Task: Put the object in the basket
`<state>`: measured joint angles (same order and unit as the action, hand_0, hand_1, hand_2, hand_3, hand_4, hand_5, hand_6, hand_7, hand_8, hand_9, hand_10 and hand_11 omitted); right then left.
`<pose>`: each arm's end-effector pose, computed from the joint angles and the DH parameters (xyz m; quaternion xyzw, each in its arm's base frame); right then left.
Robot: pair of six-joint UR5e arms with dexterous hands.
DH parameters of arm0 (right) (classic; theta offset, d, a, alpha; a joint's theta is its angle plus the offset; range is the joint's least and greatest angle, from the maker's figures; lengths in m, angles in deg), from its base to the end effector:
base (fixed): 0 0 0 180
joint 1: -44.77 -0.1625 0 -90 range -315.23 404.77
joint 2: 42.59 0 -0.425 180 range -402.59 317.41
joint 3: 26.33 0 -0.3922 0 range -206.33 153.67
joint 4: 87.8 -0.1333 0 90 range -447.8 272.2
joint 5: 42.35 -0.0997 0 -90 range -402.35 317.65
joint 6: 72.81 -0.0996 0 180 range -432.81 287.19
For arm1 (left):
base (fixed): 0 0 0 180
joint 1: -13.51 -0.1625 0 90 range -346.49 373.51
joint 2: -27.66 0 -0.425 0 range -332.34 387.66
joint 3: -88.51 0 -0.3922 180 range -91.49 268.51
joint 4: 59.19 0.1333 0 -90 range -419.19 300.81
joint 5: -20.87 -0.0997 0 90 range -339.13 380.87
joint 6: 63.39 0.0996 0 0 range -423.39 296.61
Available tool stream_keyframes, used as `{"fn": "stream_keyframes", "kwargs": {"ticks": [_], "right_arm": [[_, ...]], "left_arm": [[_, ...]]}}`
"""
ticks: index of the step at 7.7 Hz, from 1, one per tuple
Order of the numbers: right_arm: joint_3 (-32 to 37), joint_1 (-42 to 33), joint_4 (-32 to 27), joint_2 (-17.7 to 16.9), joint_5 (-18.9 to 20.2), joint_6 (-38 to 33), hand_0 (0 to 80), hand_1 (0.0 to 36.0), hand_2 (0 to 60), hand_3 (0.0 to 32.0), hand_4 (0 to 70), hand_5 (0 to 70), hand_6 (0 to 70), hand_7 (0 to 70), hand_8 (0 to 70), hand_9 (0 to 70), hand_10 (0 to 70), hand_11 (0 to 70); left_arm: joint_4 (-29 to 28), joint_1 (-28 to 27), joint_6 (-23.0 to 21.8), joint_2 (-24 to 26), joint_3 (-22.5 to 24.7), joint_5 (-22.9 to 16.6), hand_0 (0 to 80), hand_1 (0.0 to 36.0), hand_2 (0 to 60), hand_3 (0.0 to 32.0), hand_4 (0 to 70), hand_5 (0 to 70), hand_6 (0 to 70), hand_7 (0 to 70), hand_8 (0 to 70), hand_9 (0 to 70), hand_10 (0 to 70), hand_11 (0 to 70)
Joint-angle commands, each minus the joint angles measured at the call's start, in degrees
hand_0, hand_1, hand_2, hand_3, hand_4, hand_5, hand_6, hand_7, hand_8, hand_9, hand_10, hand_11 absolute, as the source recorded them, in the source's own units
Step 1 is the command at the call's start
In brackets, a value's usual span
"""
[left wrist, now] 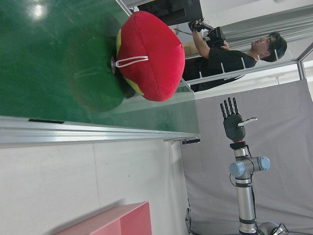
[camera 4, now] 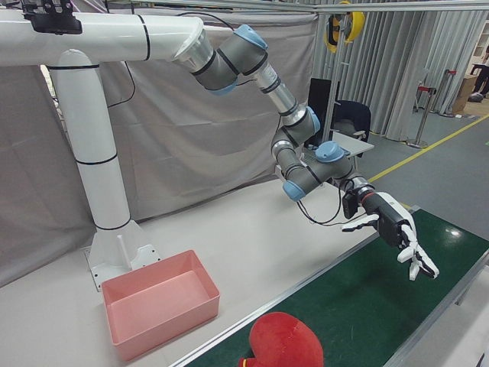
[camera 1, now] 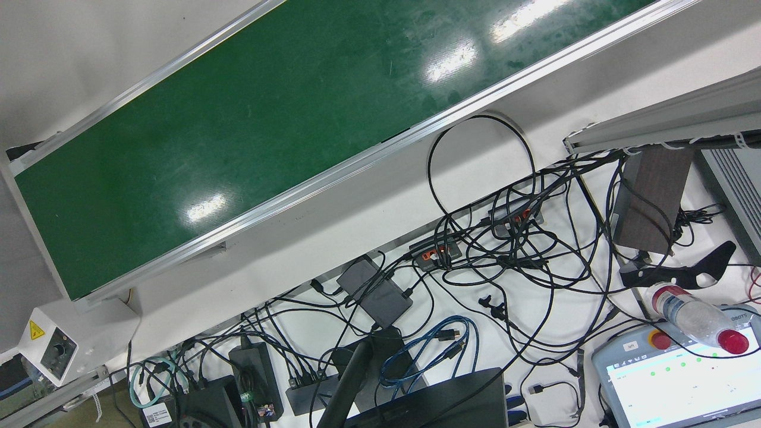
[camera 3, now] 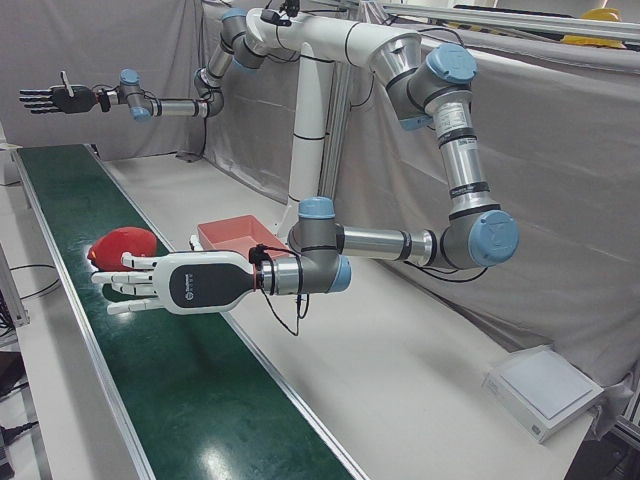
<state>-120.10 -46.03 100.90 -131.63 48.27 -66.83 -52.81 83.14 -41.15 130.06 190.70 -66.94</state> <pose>0.1391 -0.4885 0.6615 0.0364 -0.6812 0.7303 0.0367 0.0711 -0.5854 0.4780 0.0244 0.8097 -0.5518 0.1986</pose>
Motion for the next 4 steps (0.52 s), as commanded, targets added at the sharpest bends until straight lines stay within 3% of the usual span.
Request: {"fn": "stream_keyframes", "kwargs": {"ticks": [1, 4], "right_arm": [[0.0, 0.0, 0.0, 0.0, 0.0, 0.0, 0.0, 0.0, 0.0, 0.0, 0.0, 0.0, 0.0, 0.0, 0.0, 0.0, 0.0, 0.0], [0.0, 0.0, 0.0, 0.0, 0.0, 0.0, 0.0, 0.0, 0.0, 0.0, 0.0, 0.0, 0.0, 0.0, 0.0, 0.0, 0.0, 0.0]], "left_arm": [[0.0, -0.3, 0.0, 0.3, 0.0, 0.0, 57.8, 19.8, 0.0, 0.0, 16.3, 33.9, 6.6, 5.1, 14.1, 21.2, 0.0, 0.0], [0.0, -0.2, -0.2, 0.0, 0.0, -0.1, 57.8, 19.9, 0.0, 0.0, 15.9, 33.6, 6.6, 5.2, 14.1, 21.1, 0.0, 0.0]]}}
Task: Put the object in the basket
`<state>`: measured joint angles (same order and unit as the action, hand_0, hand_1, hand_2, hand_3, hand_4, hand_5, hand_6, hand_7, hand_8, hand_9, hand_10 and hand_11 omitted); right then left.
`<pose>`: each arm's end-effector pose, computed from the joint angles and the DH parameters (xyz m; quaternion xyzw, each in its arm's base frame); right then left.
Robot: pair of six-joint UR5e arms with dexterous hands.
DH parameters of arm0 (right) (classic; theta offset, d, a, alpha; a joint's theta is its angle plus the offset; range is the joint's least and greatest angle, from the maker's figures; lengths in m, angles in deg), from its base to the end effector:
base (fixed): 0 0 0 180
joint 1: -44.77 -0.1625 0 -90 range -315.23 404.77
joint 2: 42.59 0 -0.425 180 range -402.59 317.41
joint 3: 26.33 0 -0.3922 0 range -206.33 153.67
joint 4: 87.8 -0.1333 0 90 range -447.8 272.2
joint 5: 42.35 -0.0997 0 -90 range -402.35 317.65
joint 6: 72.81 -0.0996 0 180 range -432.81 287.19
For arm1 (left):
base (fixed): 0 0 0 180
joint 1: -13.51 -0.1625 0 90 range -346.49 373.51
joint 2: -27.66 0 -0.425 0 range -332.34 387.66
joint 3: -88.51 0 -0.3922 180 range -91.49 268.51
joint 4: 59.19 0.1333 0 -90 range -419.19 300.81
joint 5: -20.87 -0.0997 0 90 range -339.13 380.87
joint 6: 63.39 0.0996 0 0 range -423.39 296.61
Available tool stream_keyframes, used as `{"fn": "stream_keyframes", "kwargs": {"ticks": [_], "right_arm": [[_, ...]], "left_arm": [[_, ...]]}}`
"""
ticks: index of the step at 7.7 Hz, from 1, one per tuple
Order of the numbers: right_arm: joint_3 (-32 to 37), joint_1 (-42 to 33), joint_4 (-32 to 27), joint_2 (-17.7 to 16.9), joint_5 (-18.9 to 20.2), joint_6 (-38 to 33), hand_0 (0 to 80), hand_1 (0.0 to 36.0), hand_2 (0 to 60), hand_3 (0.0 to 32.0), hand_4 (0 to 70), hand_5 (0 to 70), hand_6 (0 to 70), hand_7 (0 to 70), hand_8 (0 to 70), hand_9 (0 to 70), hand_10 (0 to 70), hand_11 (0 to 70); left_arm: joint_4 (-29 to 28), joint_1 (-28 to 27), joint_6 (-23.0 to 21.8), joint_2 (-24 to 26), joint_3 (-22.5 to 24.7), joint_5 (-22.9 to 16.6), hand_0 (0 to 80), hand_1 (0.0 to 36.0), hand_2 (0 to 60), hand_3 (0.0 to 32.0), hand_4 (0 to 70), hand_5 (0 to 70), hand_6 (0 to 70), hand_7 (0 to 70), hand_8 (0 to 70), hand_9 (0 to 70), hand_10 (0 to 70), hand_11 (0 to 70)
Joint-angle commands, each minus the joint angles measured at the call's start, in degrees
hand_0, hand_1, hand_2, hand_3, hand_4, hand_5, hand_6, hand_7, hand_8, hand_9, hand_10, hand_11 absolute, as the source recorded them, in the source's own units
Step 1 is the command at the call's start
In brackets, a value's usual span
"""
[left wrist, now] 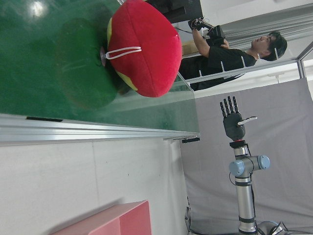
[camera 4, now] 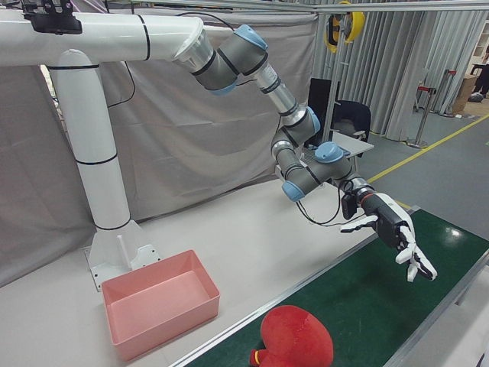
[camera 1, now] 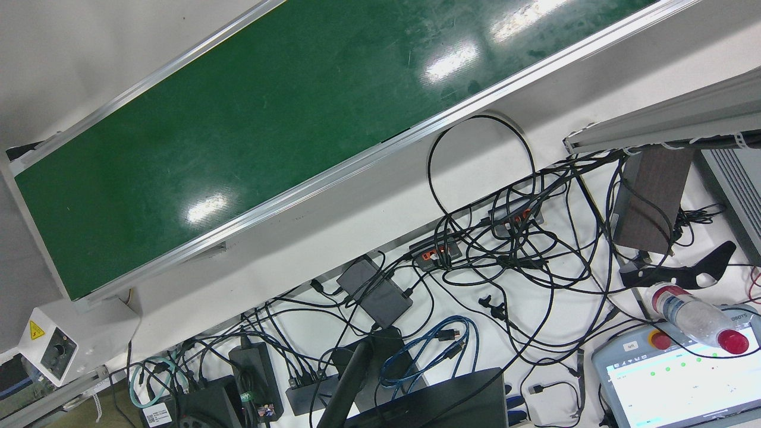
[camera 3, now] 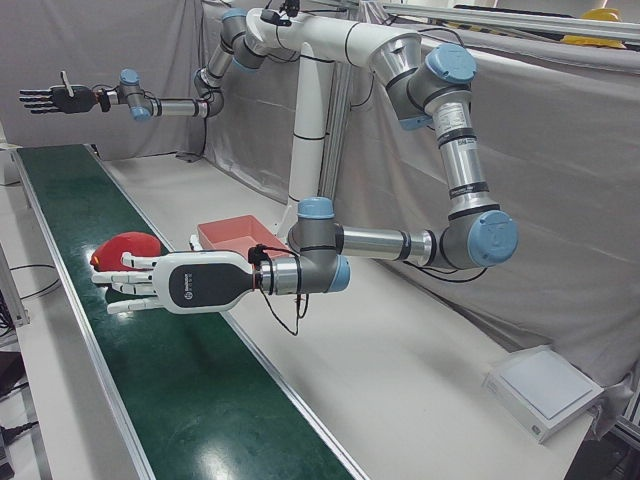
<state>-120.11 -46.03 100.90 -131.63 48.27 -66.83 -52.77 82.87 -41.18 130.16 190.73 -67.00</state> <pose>0.1391 -0.4886 0.6614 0.0364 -0.6813 0.7302 0.0367 0.0741 -0.5855 0.4768 0.0220 0.8102 -0.5506 0.1999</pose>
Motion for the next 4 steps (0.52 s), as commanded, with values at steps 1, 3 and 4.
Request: {"fn": "stream_keyframes", "kwargs": {"ticks": [1, 3, 4], "right_arm": [[0.0, 0.0, -0.1, 0.0, 0.0, 0.0, 0.0, 0.0, 0.0, 0.0, 0.0, 0.0, 0.0, 0.0, 0.0, 0.0, 0.0, 0.0], [0.0, 0.0, 0.0, 0.0, 0.0, 0.0, 0.0, 0.0, 0.0, 0.0, 0.0, 0.0, 0.0, 0.0, 0.0, 0.0, 0.0, 0.0], [0.0, 0.0, 0.0, 0.0, 0.0, 0.0, 0.0, 0.0, 0.0, 0.0, 0.0, 0.0, 0.0, 0.0, 0.0, 0.0, 0.0, 0.0]], "left_arm": [[0.0, 0.1, -0.1, 0.0, 0.0, 0.0, 57.6, 19.9, 0.0, 0.0, 16.2, 34.3, 6.6, 5.2, 14.2, 21.3, 0.0, 0.0], [0.0, 0.0, -0.1, 0.2, 0.0, 0.0, 57.7, 19.8, 0.0, 0.0, 16.2, 34.3, 6.7, 5.2, 14.0, 21.0, 0.0, 0.0], [0.0, 0.1, -0.2, 0.2, 0.0, 0.0, 57.7, 19.8, 0.0, 0.0, 16.3, 34.2, 6.6, 5.3, 14.0, 21.0, 0.0, 0.0]]}}
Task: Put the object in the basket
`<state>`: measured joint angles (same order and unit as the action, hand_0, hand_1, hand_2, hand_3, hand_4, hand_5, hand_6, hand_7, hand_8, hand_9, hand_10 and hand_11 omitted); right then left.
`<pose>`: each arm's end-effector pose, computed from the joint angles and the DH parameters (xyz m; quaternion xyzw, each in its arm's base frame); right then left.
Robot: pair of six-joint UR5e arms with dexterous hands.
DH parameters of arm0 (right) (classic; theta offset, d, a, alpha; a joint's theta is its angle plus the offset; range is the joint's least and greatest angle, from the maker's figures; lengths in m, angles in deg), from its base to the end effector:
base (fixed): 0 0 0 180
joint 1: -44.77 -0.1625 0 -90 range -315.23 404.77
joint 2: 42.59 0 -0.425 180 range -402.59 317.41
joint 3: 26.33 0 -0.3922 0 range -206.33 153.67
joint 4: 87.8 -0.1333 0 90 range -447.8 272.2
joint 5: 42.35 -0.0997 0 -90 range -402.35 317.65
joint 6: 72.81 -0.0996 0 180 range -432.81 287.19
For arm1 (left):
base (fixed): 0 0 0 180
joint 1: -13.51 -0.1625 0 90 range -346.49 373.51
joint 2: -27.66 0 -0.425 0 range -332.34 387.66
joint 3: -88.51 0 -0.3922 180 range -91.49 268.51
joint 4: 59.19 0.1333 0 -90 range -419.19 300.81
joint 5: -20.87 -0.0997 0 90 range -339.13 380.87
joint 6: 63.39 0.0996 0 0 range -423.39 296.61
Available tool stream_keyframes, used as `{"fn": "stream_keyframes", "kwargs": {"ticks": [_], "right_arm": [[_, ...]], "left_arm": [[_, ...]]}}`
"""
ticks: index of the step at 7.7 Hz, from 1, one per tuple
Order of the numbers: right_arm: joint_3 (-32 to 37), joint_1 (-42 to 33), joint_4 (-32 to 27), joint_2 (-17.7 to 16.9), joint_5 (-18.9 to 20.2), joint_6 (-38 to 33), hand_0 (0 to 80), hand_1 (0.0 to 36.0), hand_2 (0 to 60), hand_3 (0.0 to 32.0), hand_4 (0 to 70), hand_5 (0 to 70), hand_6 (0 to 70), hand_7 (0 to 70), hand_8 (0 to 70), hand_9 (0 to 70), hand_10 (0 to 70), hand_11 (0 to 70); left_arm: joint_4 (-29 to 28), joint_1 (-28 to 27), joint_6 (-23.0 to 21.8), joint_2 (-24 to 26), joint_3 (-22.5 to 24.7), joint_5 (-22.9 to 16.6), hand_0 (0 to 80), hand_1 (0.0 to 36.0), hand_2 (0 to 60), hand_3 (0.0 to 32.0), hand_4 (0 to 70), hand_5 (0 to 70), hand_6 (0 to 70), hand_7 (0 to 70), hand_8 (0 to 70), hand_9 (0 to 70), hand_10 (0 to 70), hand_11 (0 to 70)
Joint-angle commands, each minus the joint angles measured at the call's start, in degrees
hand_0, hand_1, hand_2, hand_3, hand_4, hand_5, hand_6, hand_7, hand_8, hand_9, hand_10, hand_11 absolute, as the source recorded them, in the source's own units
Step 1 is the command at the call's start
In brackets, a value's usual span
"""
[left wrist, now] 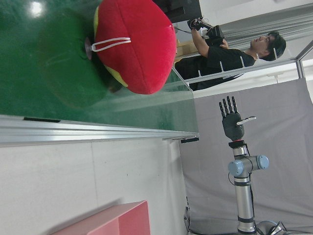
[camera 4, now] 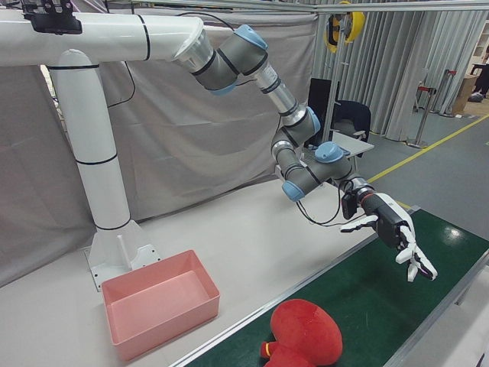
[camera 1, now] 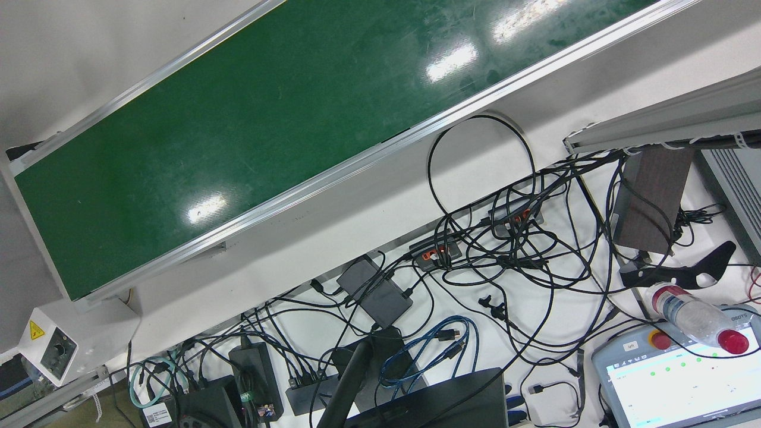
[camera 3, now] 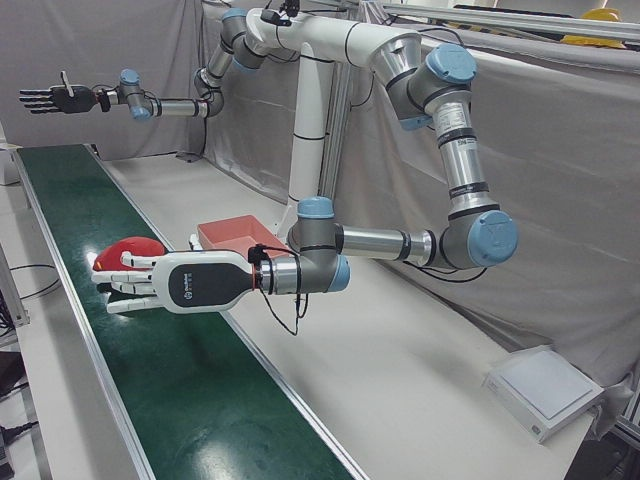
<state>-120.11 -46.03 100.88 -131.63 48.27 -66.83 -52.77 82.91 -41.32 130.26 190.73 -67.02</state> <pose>0.1391 -0.4886 0.6613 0.0364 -0.6814 0.7301 0.0367 0.0740 -0.5860 0.4758 0.0212 0.8107 -0.5502 0.1989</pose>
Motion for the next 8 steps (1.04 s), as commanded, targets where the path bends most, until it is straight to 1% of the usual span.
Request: {"fn": "stream_keyframes", "kwargs": {"ticks": [1, 6, 7, 8], "right_arm": [[0.0, 0.0, 0.0, 0.0, 0.0, 0.0, 0.0, 0.0, 0.0, 0.0, 0.0, 0.0, 0.0, 0.0, 0.0, 0.0, 0.0, 0.0], [0.0, 0.0, 0.0, 0.0, 0.0, 0.0, 0.0, 0.0, 0.0, 0.0, 0.0, 0.0, 0.0, 0.0, 0.0, 0.0, 0.0, 0.0], [0.0, 0.0, 0.0, 0.0, 0.0, 0.0, 0.0, 0.0, 0.0, 0.0, 0.0, 0.0, 0.0, 0.0, 0.0, 0.0, 0.0, 0.0], [0.0, 0.0, 0.0, 0.0, 0.0, 0.0, 0.0, 0.0, 0.0, 0.0, 0.0, 0.0, 0.0, 0.0, 0.0, 0.0, 0.0, 0.0]], "left_arm": [[0.0, -0.1, -0.1, 0.1, 0.0, 0.0, 57.4, 19.7, 0.0, 0.0, 16.1, 34.2, 6.6, 5.3, 14.1, 21.1, 0.0, 0.0], [0.0, -0.1, 0.3, -0.4, -0.2, 0.0, 57.1, 19.9, 0.0, 0.0, 15.9, 34.4, 6.7, 5.6, 14.1, 21.2, 0.0, 0.0], [0.3, -0.1, 2.3, 0.1, 0.1, 0.0, 59.0, 20.8, 0.0, 0.0, 16.1, 33.7, 6.7, 5.7, 14.1, 21.1, 0.0, 0.0], [2.2, -0.1, 5.4, 0.3, 0.3, 0.0, 61.6, 20.6, 0.0, 0.0, 14.4, 31.9, 6.6, 5.3, 13.3, 20.0, 0.0, 0.0]]}}
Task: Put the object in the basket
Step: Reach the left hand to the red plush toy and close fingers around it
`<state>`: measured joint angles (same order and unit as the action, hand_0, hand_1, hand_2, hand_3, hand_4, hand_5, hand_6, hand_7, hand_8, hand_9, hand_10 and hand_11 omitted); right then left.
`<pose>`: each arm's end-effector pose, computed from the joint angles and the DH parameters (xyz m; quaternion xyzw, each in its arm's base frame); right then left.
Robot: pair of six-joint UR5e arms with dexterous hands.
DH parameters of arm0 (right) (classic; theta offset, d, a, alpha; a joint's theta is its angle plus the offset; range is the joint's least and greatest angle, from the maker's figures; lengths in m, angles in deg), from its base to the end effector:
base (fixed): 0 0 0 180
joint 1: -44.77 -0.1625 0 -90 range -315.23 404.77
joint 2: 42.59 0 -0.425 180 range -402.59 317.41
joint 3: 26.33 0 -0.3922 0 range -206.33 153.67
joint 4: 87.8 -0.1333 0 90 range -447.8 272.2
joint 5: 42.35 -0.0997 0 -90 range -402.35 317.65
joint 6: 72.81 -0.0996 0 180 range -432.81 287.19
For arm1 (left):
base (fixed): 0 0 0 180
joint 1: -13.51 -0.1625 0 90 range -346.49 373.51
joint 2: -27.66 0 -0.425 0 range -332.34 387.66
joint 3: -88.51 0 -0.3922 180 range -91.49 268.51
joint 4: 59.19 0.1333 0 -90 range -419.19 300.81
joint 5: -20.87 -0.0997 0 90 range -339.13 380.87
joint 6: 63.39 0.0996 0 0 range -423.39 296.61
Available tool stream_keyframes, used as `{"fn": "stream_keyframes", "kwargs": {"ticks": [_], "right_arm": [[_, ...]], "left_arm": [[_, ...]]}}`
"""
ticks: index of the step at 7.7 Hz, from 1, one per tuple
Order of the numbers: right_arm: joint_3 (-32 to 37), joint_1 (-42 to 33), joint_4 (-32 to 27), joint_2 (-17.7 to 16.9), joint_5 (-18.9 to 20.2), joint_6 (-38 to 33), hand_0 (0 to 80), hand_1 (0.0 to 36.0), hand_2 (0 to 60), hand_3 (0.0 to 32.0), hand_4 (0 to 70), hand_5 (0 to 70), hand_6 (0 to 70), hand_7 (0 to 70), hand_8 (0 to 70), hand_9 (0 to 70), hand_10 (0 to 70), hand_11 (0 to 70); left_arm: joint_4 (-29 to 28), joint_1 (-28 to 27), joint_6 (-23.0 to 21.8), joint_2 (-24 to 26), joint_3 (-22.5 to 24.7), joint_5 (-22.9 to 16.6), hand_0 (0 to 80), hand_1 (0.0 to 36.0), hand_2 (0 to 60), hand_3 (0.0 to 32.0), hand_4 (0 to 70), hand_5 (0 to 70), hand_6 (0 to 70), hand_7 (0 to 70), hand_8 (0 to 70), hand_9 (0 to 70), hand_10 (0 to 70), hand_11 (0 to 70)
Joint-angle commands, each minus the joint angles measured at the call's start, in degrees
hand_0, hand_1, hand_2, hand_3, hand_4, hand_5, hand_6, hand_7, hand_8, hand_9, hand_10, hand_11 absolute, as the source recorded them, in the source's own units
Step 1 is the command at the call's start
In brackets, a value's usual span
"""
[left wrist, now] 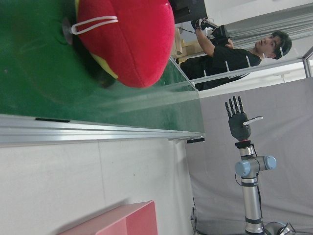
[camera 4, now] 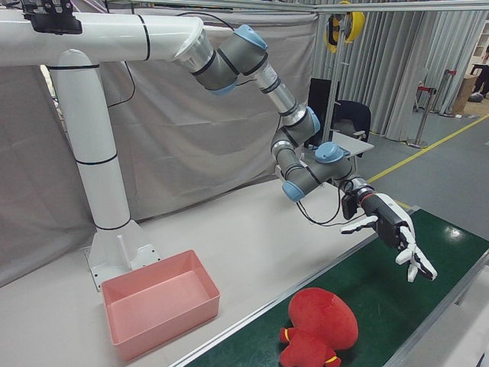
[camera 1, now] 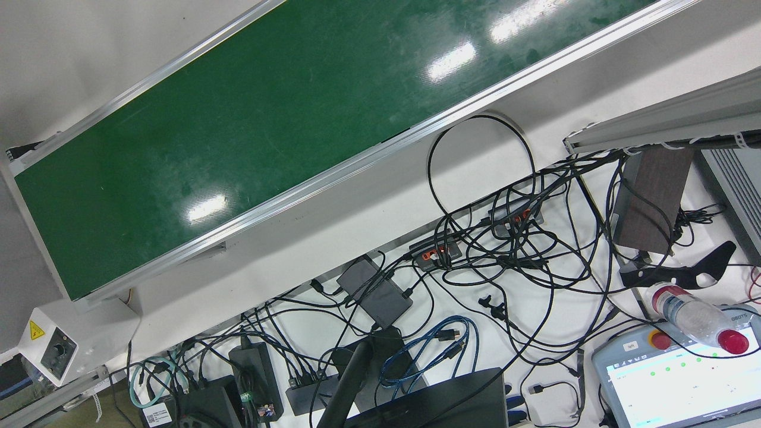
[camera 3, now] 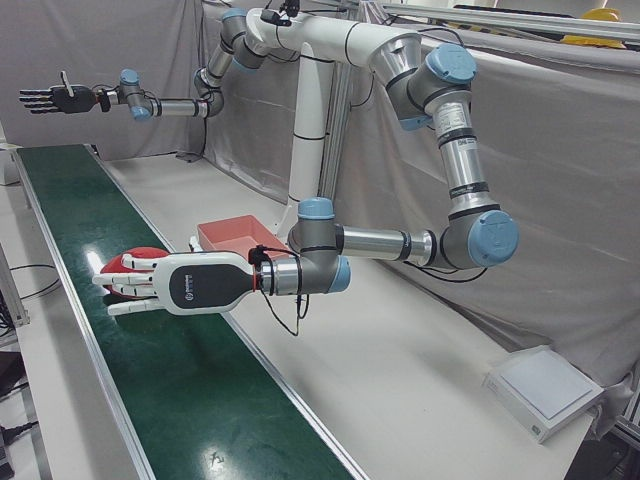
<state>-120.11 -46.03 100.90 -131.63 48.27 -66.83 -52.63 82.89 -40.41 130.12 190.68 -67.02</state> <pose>0.1391 -0.4886 0.6614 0.0364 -0.6813 0.7302 0.0367 0.0739 -0.5852 0.4779 0.0275 0.8088 -0.5507 0.2042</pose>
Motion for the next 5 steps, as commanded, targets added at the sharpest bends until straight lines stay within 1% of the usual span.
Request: {"fn": "stream_keyframes", "kwargs": {"ticks": [1, 2, 3, 4, 5], "right_arm": [[0.0, 0.0, 0.0, 0.0, 0.0, 0.0, 0.0, 0.0, 0.0, 0.0, 0.0, 0.0, 0.0, 0.0, 0.0, 0.0, 0.0, 0.0], [0.0, 0.0, 0.0, 0.0, 0.0, 0.0, 0.0, 0.0, 0.0, 0.0, 0.0, 0.0, 0.0, 0.0, 0.0, 0.0, 0.0, 0.0], [-0.1, 0.0, 0.0, 0.0, 0.0, 0.0, 0.0, 0.0, 0.0, 0.0, 0.0, 0.0, 0.0, 0.0, 0.0, 0.0, 0.0, 0.0], [0.0, 0.0, 0.0, 0.0, 0.0, 0.0, 0.0, 0.0, 0.0, 0.0, 0.0, 0.0, 0.0, 0.0, 0.0, 0.0, 0.0, 0.0], [0.0, 0.0, 0.0, 0.0, 0.0, 0.0, 0.0, 0.0, 0.0, 0.0, 0.0, 0.0, 0.0, 0.0, 0.0, 0.0, 0.0, 0.0]], "left_arm": [[2.8, 0.0, 6.2, 0.3, 0.2, 0.0, 65.2, 15.8, 0.0, 0.0, 12.6, 29.2, 6.4, 4.7, 12.6, 19.2, 0.0, 0.0], [3.7, -0.2, 8.4, 0.5, 0.5, 0.0, 66.2, 15.8, 0.0, 0.0, 12.6, 29.2, 6.3, 4.7, 12.9, 19.6, 0.0, 0.0], [6.2, -0.9, 10.8, 1.9, 0.5, 0.0, 66.1, 15.5, 0.0, 0.0, 12.8, 28.8, 6.2, 4.4, 12.9, 19.6, 0.0, 0.0], [8.5, -1.8, 14.5, 3.5, 0.5, 0.0, 64.0, 14.1, 0.0, 0.0, 12.2, 28.6, 6.0, 4.2, 13.3, 20.2, 0.0, 0.0], [9.0, -2.9, 15.2, 3.8, 0.4, 0.0, 63.4, 13.4, 0.0, 0.0, 12.3, 28.2, 6.1, 4.0, 13.3, 20.2, 0.0, 0.0]]}}
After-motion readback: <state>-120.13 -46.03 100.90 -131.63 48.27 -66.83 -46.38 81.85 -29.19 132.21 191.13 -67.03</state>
